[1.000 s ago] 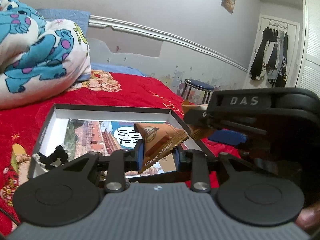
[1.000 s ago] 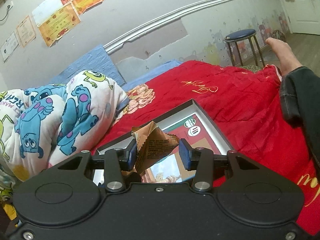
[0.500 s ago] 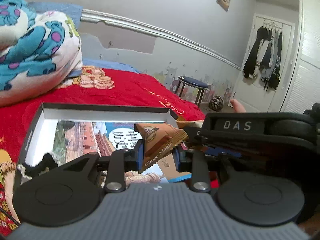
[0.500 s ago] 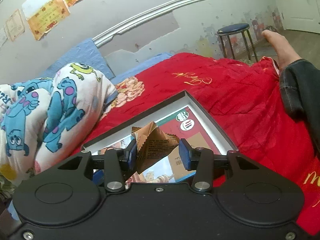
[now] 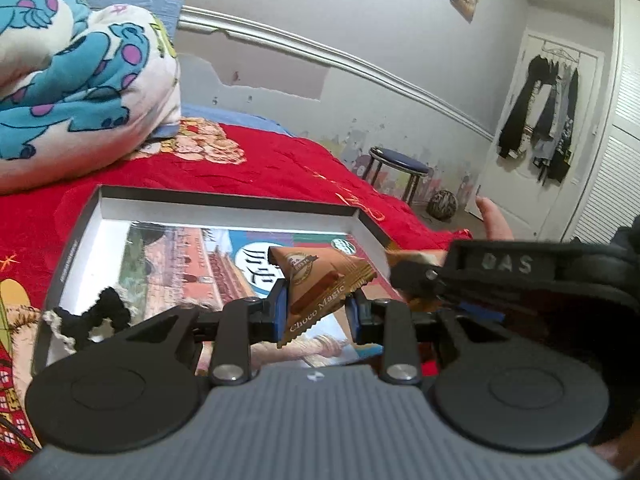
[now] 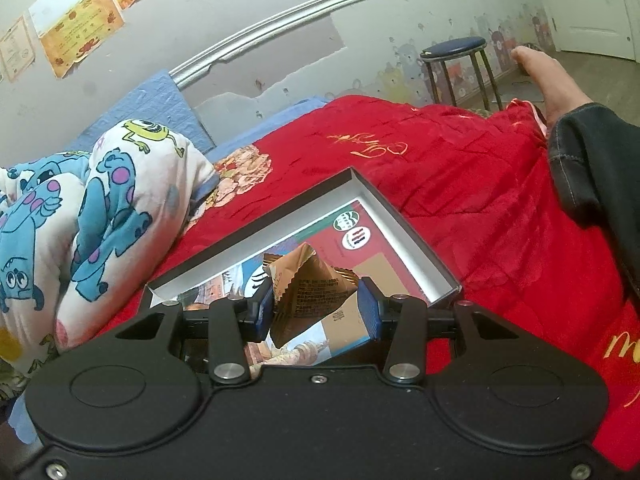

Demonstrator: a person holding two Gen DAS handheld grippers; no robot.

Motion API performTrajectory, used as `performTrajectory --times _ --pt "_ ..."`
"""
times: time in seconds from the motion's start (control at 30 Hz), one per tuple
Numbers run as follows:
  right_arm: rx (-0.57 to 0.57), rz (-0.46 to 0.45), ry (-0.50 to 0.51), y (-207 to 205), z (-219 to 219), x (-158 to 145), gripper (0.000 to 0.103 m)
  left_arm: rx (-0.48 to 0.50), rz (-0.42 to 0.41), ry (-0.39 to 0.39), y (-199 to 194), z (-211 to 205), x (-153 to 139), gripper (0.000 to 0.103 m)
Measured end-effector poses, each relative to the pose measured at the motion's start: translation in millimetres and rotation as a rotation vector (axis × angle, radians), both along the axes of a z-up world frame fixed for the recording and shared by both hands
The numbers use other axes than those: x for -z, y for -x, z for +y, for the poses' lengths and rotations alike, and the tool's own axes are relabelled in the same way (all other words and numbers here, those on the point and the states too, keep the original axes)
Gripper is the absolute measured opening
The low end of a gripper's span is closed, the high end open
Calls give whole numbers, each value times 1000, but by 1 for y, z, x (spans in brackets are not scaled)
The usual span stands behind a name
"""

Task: Organize objects
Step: 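Lower both held packets over the inside of the black box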

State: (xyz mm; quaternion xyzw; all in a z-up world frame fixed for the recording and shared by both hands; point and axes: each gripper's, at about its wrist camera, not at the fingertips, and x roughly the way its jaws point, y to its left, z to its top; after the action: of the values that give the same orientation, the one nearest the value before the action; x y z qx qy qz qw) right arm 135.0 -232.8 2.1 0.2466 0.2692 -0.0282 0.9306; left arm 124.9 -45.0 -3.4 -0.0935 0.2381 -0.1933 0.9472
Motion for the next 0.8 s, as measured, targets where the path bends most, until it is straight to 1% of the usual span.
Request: performTrajectory --times 0.07,0.23,0.33,0.4,0.47,0.53,0.6,0.67,0.8 --pt "0 -6 -8 1 -3 1 42 -13 4 -2 -2 3 0 35" --pt "-12 -29 -112 3 -23 10 42 -34 14 11 -4 11 0 35" --pt "-13 -31 -102 1 -26 16 42 -41 13 5 -5 11 0 35" --pt "-21 -31 -137 -1 -29 21 42 -57 15 -22 -6 8 1 35" --pt "-31 -31 -169 -4 -30 26 42 -70 7 -74 -6 2 3 35" --pt "-48 -27 -162 -9 -26 27 42 -91 -6 -131 -5 -3 6 35" --pt "-77 -24 -154 -14 -20 28 42 -105 -2 -159 -7 -5 8 35" --pt "-87 -19 -137 -18 -13 28 42 -108 12 -163 -7 -6 10 35" --pt "-105 -1 -104 -25 1 25 43 -90 11 -160 -8 -7 11 36"
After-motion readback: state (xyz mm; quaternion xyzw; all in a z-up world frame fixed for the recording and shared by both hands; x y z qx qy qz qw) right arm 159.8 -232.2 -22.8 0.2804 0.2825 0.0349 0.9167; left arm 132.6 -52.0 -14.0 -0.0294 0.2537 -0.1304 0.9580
